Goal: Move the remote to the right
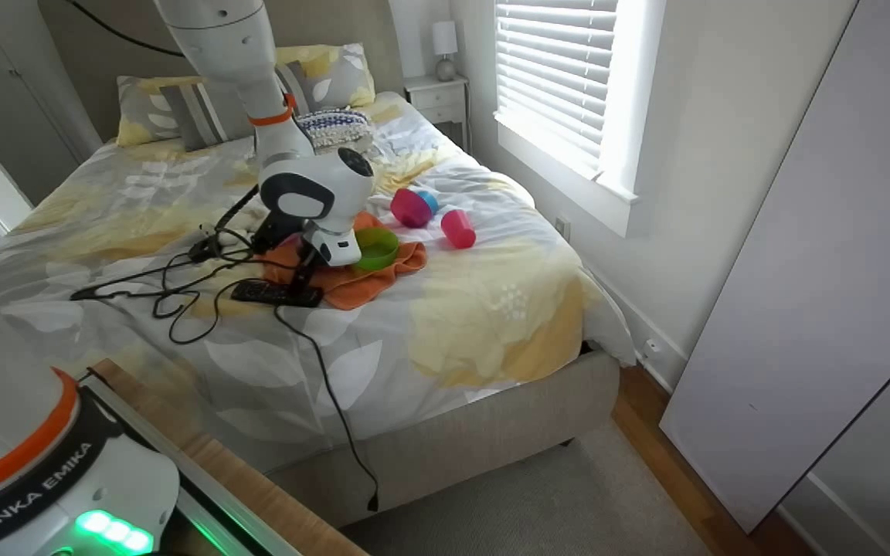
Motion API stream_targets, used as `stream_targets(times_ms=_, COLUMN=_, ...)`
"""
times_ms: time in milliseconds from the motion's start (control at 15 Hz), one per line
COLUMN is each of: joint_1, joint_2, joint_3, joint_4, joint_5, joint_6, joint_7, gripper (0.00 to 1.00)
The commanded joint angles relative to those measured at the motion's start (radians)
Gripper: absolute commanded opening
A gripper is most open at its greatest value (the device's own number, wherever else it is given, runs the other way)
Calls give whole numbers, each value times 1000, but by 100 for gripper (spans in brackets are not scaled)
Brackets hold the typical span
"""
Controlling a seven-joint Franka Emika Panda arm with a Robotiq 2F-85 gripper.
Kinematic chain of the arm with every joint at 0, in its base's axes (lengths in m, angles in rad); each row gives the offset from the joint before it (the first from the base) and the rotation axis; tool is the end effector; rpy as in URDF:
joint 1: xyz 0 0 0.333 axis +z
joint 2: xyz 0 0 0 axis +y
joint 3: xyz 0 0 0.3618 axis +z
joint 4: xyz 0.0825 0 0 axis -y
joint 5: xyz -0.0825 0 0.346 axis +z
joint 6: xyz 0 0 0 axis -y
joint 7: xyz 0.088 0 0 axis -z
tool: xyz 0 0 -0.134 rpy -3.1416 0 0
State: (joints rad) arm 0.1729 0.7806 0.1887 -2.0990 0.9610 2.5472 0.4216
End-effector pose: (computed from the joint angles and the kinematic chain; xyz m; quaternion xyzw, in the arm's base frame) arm 0.4895 0.1940 0.0713 -0.8358 0.4576 0.2487 0.1740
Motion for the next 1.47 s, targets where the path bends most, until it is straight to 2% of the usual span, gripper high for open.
stream_targets(times_ms=0, joint_1=7, joint_2=45, joint_3=-15, joint_4=40, joint_5=-3, joint_6=-98, joint_7=13, gripper=100)
stream_targets(times_ms=200, joint_1=6, joint_2=57, joint_3=-28, joint_4=47, joint_5=0, joint_6=-152, joint_7=11, gripper=100)
stream_targets(times_ms=400, joint_1=13, joint_2=82, joint_3=-33, joint_4=71, joint_5=14, joint_6=-130, joint_7=-9, gripper=100)
stream_targets(times_ms=533, joint_1=14, joint_2=96, joint_3=-32, joint_4=87, joint_5=20, joint_6=-115, joint_7=-16, gripper=74)
stream_targets(times_ms=733, joint_1=14, joint_2=107, joint_3=-33, joint_4=107, joint_5=19, joint_6=-115, joint_7=-12, gripper=49)
stream_targets(times_ms=933, joint_1=20, joint_2=93, joint_3=-39, joint_4=96, joint_5=16, joint_6=-110, joint_7=1, gripper=31)
stream_targets(times_ms=1400, joint_1=20, joint_2=-119, joint_3=-49, joint_4=-97, joint_5=36, joint_6=-131, joint_7=108, gripper=31)
